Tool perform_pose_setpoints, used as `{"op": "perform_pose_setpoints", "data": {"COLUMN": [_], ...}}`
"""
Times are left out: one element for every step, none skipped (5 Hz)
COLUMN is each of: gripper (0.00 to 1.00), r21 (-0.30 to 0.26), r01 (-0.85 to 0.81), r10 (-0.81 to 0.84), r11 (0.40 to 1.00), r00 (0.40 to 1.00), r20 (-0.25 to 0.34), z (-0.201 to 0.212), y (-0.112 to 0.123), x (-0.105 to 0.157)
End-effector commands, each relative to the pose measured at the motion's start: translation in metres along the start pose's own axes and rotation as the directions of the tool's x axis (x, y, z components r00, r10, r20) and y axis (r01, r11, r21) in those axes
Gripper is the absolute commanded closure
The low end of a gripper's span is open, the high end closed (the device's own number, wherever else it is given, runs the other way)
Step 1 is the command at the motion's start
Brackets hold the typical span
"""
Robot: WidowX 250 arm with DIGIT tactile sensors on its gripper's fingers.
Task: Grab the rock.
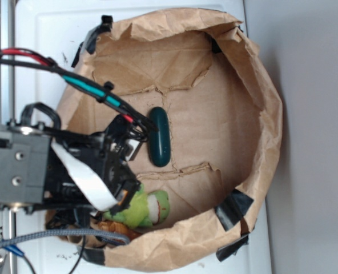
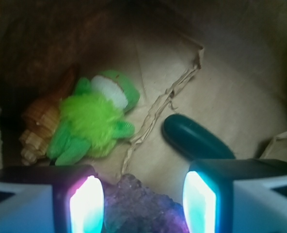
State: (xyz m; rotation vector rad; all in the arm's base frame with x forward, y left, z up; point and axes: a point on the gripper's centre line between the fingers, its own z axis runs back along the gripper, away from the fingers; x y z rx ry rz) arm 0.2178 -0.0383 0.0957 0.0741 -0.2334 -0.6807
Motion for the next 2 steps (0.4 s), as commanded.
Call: {"op": "perform_pose_setpoints", "data": {"gripper": [1.0,1.0], "r21": [0.046,0.07], "r01": [-0.05,-0.057], "r10": [0.047,0.054], "r11": [0.998,0.996], "r00": [0.997,0.998], "r20": [0.056,0.031], "z": [0.0181,0.0092], "y": [0.0263,0.034], "x": [0.0259,0.028]}}
